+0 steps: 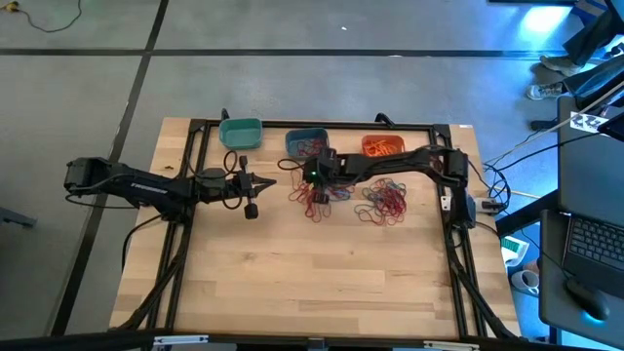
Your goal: Sort rubber bands into baskets
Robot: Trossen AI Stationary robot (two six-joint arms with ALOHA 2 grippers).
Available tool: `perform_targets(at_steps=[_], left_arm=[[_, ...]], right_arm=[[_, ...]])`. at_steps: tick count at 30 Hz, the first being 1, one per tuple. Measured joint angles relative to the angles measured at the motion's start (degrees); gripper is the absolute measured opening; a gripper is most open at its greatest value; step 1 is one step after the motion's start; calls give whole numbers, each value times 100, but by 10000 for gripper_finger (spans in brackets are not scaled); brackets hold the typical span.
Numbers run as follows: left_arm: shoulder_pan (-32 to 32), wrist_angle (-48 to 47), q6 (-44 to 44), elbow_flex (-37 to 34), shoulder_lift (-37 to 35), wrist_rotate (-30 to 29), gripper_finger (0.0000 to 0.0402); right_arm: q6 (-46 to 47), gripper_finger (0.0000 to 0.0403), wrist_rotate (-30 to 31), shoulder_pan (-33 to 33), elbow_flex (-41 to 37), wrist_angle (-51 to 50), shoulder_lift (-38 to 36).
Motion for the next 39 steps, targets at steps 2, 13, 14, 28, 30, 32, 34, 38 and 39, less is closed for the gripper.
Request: perform_targets(at_steps=[2,13,14,28,30,32,34,38,39], left_arm=[[0,0,2,2,0,0,5],[0,-1,-20,0,-2,0,5],[0,0,-22,0,-2,0,5],[17,-17,-23,1,-1,-24,5],[26,-15,-26,2,0,-24,5],[26,-17,-28,0,0,-24,5],[26,-14,-32,2,0,-23,5],[26,-11,-35,0,-2,-24,5],[26,-9,-35,2,-2,-22,5]], right_arm=[[21,6,-12,4,0,-55,-99],[743,59,-692,-11,1,-128,5],[756,67,-689,-11,7,-44,38],[546,89,-291,-24,-1,120,393],[544,75,-295,-24,7,146,452],[542,60,-280,-24,7,132,515],[514,41,-119,-20,7,149,546],[386,7,23,-11,8,201,558],[337,7,128,-6,7,236,558]])
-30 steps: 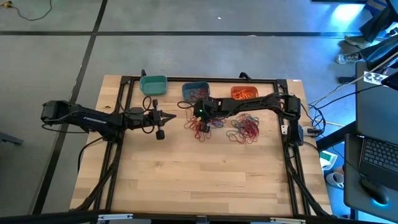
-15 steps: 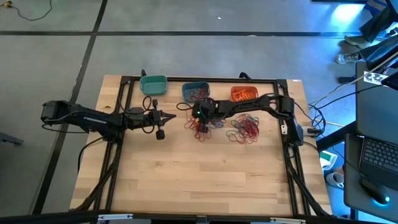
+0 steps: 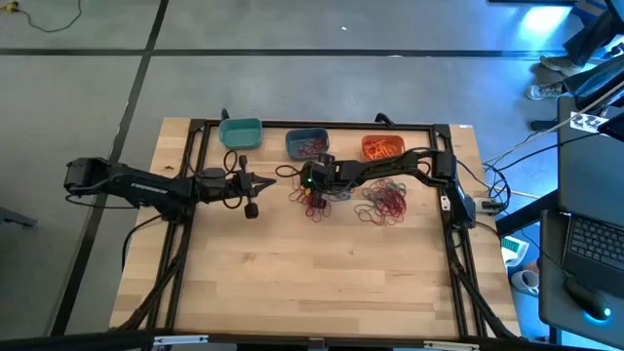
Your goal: Sort rubber bands into baskets
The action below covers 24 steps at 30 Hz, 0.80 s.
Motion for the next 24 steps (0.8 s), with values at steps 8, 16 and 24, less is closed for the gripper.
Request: perform_targets(at_steps=[8,16,24], left_arm=[[7,-8,1,0,1,-2,5],[7,-11,2,0,0,-2,5],[7,-7,26,0,0,-4,5]], right_arm=[[-197,4,971,113,3,-11,-105],[-316,3,1291,143,59,-134,-558],[-510,7,1480,32,63,74,-1205]])
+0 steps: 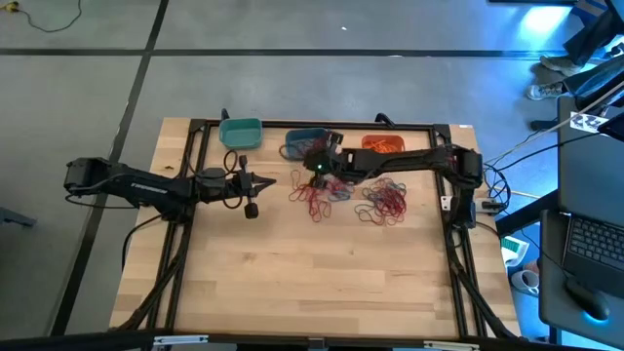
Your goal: Sort rubber bands into baskets
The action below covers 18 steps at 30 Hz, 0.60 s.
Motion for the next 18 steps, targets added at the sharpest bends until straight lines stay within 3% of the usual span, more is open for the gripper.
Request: perform_targets(at_steps=[8,18], left_arm=[[0,15,-9,0,0,0,5],[0,15,19,-1,1,0,5]], right_arm=[[-439,7,-173,-431,2,984,-98],[-355,8,-1646,-1027,2,1497,-4]])
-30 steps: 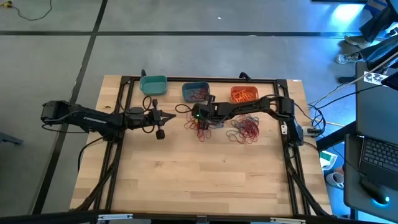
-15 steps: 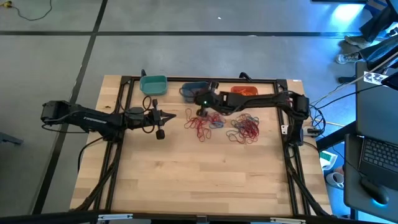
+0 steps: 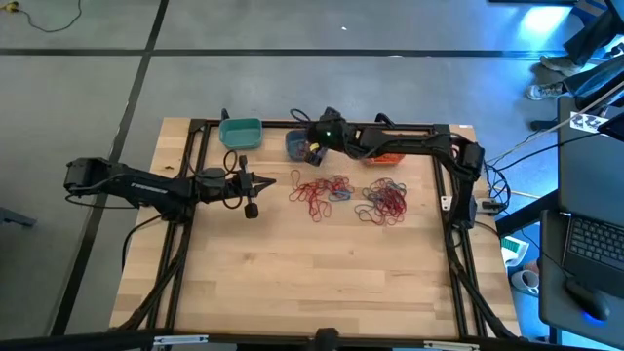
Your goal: Sort rubber bands into baskets
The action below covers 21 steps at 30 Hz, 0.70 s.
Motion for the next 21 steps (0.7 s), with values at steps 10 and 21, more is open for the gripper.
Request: perform_targets(at_steps=[10,21], left_arm=[[0,-5,-1,2,0,-4,5],[0,-21,-7,1,1,-3,5]], right_arm=[[84,34,-413,-142,0,-246,346],[224,162,-172,-55,0,-918,225]])
